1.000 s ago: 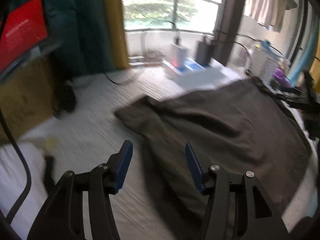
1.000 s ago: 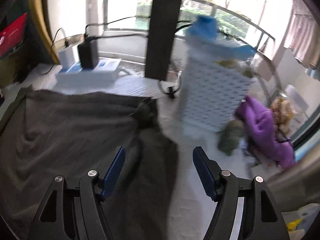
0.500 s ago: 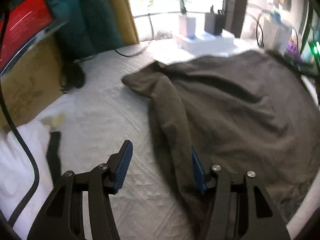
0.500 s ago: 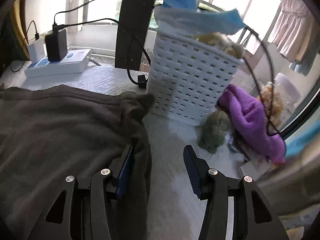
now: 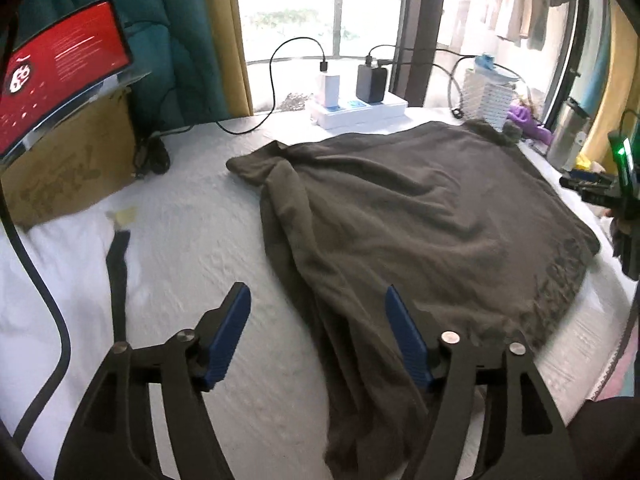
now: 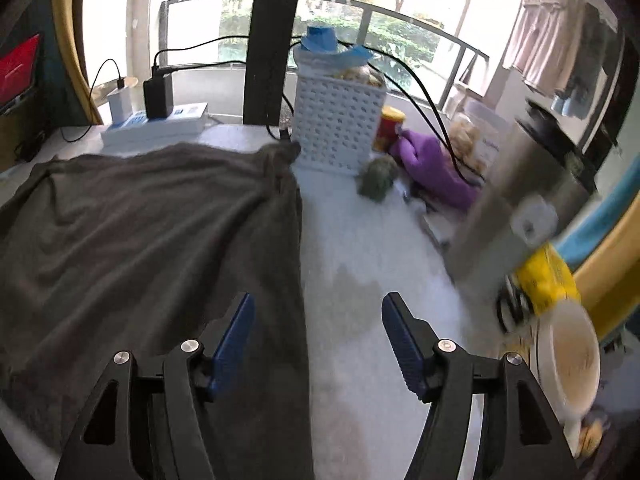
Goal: Fold small clothes
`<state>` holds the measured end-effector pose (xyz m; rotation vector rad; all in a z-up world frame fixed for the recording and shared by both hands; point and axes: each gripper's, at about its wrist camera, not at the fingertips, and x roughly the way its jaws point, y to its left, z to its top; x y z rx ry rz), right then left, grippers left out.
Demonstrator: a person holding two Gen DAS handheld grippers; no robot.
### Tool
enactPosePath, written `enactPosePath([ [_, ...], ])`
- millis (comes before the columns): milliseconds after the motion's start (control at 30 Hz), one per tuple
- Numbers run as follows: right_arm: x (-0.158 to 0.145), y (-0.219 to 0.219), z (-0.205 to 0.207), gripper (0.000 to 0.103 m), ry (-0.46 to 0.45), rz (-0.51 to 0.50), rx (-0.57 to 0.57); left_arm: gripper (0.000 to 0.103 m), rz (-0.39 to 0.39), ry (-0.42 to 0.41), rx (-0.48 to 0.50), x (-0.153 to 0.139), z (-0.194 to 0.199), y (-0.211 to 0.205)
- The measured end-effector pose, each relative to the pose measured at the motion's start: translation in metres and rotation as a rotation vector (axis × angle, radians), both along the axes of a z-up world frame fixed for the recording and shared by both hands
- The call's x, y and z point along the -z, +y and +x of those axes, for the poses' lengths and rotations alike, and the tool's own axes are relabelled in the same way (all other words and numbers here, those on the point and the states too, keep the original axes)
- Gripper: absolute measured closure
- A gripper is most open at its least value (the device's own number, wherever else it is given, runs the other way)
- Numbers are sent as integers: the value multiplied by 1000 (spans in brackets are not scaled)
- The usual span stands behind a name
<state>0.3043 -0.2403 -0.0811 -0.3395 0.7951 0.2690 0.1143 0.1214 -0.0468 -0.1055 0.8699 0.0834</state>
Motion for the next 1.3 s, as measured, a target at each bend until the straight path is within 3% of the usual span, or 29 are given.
enactPosePath([
  [200,7,-14,-34,34,9,43,26,30,26,25,41,12,-29,-25],
  [367,15,-23,-56,34,26,85,29,31,-12,42,59,32,-48,-33],
  [433,20,-29,-65,34,47,113,27,37,-32,40,54,41,-53,-32],
  [500,24,-35,-71,34,71,141,33,73,-88,47,52,49,-57,-30],
  [567,29,-44,-77,34,94,187,38,89,-124,31,36,52,-61,-25],
  [833,35,-54,-84,35,158,318,19,93,-113,-78,43,13,-72,-21],
  [933,41,-46,-85,36,158,303,-6,93,-88,-99,46,2,-74,-21],
  [1000,42,-43,-86,63,138,267,-12,93,-79,-103,38,-1,-75,-18],
  [1033,42,-44,-86,83,143,267,-8,93,-76,-105,32,-2,-76,-17],
  [1100,36,-48,-88,91,115,250,-3,93,-67,-115,24,-7,-79,-15],
  [1300,10,-64,-93,94,37,201,31,95,-24,-116,3,-14,-83,-7],
])
